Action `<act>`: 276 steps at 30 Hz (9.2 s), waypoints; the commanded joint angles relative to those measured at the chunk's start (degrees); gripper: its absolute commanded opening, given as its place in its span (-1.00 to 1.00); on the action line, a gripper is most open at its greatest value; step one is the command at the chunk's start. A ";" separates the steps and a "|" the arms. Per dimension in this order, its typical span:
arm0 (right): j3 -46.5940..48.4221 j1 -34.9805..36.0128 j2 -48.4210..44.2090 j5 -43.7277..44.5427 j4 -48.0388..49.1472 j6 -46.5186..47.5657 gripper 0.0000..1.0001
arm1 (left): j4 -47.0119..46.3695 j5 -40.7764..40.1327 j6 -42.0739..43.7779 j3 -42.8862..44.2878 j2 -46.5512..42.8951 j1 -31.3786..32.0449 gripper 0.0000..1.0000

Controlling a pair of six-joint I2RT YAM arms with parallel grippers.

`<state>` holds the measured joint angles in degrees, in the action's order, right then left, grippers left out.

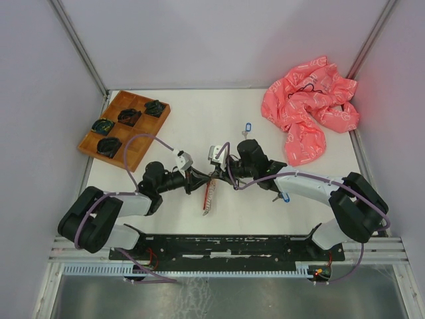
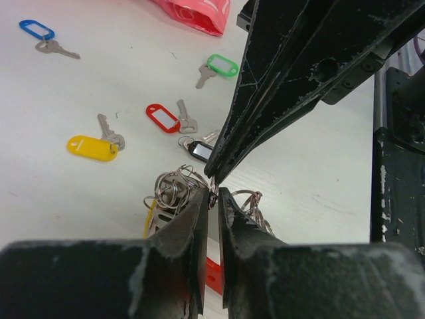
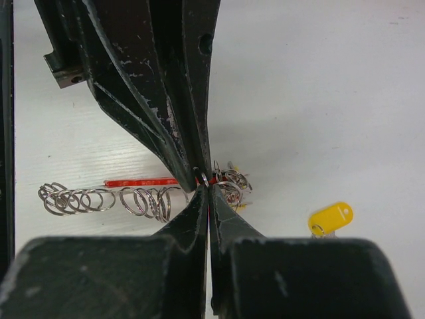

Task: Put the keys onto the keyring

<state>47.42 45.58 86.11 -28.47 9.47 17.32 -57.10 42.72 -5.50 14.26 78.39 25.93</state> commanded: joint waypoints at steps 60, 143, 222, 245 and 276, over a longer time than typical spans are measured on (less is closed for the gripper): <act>8.88 -9.20 -10.91 21.51 -2.20 6.18 1.00 | 57.10 -12.63 35.90 45.35 -2.13 -0.15 -0.95; 22.90 -14.26 -2.56 -25.79 5.16 -6.33 -0.99 | 50.59 8.66 20.22 41.51 -17.18 -4.81 -0.34; 33.21 -13.88 -4.08 -28.15 -21.21 23.98 0.24 | 86.69 -12.34 43.90 63.30 -11.87 1.07 -0.95; 34.85 -12.71 -0.60 -31.26 -20.13 22.67 -0.25 | 91.50 -18.05 49.35 68.03 -7.39 8.77 -0.95; 33.85 -11.87 -0.88 -29.36 -20.01 22.58 -0.99 | 83.82 -17.53 48.49 57.90 -13.06 8.80 -0.64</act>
<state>79.70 33.93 86.80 -57.17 -13.52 40.99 31.51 24.08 42.00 73.28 67.85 34.59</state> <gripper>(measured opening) 0.015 0.128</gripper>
